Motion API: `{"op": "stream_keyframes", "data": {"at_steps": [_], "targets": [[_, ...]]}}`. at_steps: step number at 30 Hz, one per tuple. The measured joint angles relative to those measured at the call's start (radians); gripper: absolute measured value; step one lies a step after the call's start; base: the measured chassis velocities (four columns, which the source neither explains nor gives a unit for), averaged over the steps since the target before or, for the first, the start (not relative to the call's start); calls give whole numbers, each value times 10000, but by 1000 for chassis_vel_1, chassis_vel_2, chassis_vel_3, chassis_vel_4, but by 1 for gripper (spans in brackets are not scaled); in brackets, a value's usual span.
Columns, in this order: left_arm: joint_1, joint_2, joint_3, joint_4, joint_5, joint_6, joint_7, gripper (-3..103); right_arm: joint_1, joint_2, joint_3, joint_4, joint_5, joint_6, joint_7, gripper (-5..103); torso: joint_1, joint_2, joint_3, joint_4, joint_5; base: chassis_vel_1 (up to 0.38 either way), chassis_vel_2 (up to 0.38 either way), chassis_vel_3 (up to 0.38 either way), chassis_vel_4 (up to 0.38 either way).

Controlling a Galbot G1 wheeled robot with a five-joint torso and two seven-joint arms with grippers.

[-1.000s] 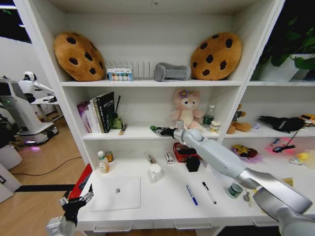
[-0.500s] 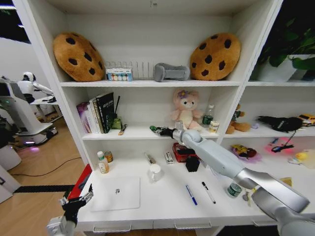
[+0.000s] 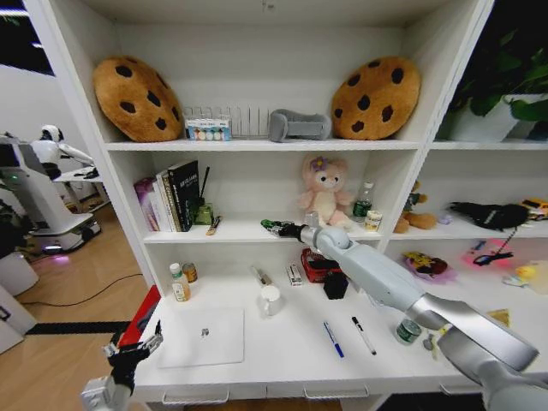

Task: Organize the objects on the table.

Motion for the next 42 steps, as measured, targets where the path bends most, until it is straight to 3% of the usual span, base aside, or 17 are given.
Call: {"op": "stream_keyframes", "data": {"at_steps": [3,8,10,11,17,25,28,31,35,36,38,42], "targets": [[4,-2,0,6,0,-5,20,98,-1,5,24,-18,-1,61,26,68,0,0,0,0,0,0,0,0,0],[10,12,0,37,7,-10,52,98,-17,-33,187,219,254,368,32,89,1,-1,1,-1,0,0,0,0,0],[9,12,0,37,8,-11,51,98,-17,-40,215,280,309,410,32,89,1,-1,0,-1,-1,0,0,0,0],[15,12,8,35,25,-10,52,98,-17,-66,340,503,490,486,34,98,1,-1,-1,-1,-1,0,0,0,0],[63,-1,24,-1,55,-7,52,98,41,-217,607,1082,706,391,243,100,1,-1,-2,0,-1,0,0,0,0],[85,48,-31,-93,51,4,44,98,-909,-1026,1916,3556,818,-140,1121,100,0,1,-3,-2,0,0,0,0,0],[77,132,-58,-113,23,18,22,98,-2357,-1657,3154,5492,859,-560,2245,100,-1,3,-4,0,-1,0,0,0,0],[72,154,-63,-131,20,22,16,98,-3012,-1947,3645,6054,722,-649,2498,100,-1,3,-3,0,2,0,0,0,0],[42,211,-33,-116,9,37,14,98,-5836,-3205,5663,8228,161,-471,3237,100,-2,3,-5,-6,2,0,0,0,0],[42,211,-33,-116,9,37,14,98,-5836,-3205,5663,8228,161,-471,3237,100,-2,3,-5,-6,2,0,0,0,0],[25,175,-13,-94,40,38,18,98,-7682,-3585,6748,9435,-19,-389,3775,100,-3,4,-5,-8,0,0,0,0,0],[66,67,-46,-151,69,30,19,98,-8428,-3577,6971,9993,-53,-370,4366,100,-4,5,-5,-3,0,0,0,0,0]]}}
